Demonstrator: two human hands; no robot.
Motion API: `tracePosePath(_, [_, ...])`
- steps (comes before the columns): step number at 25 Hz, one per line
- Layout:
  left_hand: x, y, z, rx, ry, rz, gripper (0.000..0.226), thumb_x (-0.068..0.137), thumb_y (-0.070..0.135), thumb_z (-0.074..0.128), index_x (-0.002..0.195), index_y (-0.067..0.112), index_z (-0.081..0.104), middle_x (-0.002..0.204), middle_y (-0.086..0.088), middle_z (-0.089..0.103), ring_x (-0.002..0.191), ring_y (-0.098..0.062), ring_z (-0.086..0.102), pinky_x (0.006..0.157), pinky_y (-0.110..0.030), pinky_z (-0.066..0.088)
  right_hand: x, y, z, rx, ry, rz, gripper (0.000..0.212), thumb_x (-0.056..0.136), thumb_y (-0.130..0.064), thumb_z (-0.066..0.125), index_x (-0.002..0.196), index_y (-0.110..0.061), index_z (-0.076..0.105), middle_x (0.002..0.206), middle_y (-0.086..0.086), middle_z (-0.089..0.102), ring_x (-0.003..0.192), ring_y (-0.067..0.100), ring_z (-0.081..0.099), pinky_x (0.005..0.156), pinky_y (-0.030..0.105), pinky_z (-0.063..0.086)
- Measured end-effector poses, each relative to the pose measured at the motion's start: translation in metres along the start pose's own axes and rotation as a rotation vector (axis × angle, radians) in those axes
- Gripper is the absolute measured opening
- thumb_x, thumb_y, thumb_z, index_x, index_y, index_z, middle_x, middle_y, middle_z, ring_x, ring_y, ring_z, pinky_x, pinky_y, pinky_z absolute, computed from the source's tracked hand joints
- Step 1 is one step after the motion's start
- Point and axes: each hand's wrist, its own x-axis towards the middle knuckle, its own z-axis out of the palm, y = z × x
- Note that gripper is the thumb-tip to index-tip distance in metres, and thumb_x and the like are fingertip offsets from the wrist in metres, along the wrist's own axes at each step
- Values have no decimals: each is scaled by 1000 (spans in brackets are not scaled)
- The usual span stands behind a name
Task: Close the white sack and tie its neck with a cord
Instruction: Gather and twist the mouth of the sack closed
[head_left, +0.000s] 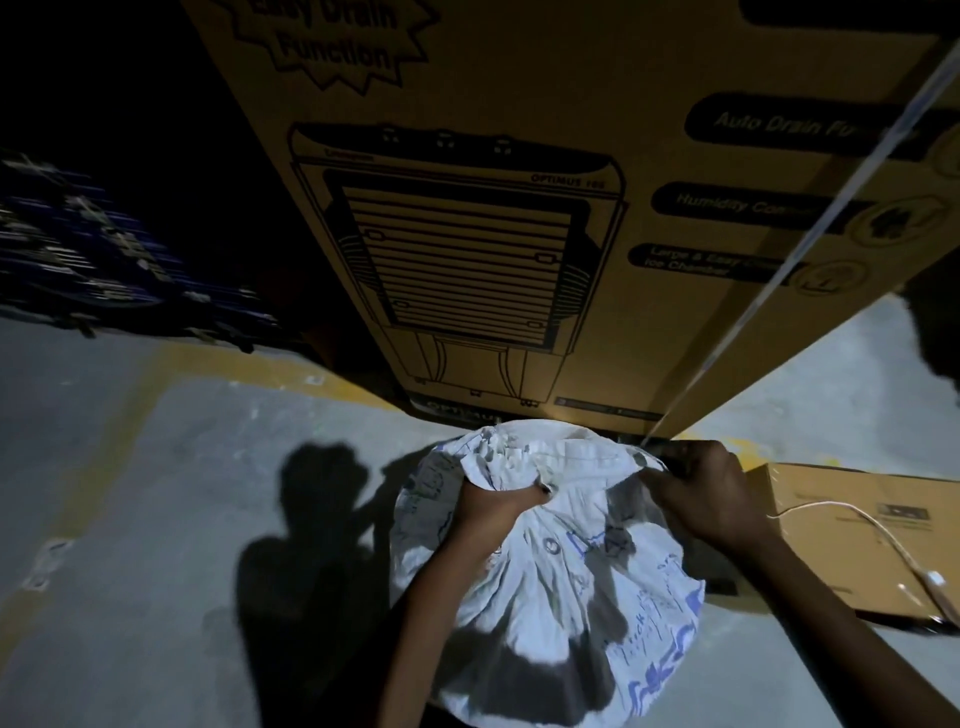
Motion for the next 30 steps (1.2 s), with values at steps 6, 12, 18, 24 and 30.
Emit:
tracePosePath(6, [-1,0,0,102,-173,103,66,57,31,96,118,27,71,112,15,76,106,-7,71,104,-39,53,20,-24,43,266,-482,153,18,79,-2,65,72,14,68,60,19,56,55,23,44,60,33,36])
tracePosePath(12, [-2,-13,11,101,-284,176,58,66,12,93,119,22,71,118,11,75,111,-6,70,99,-28,52,32,-43,50,204,-529,157,29,71,9,51,50,-10,48,46,2,35,40,13,25,45,22,24])
tracePosePath(18, [-3,-6,37,63,-40,112,49,61,7,92,101,25,68,92,19,71,90,-4,70,71,-7,53,19,-26,36,-22,-228,52,50,77,-28,76,36,-16,51,34,0,45,33,6,43,46,23,31])
tracePosePath(24, [5,-5,28,-7,71,-30,63,56,24,93,114,18,69,103,8,73,99,-14,69,84,-26,54,-33,0,-3,147,-452,-35,43,73,-62,85,111,-42,79,103,-28,78,96,-12,70,84,7,49])
tracePosePath(30, [1,-6,33,-35,-8,-28,71,57,28,97,120,24,64,114,8,71,104,-14,68,86,-26,52,-20,24,45,74,-176,-35,28,89,-42,80,68,-28,68,61,-10,71,52,3,62,57,21,51])
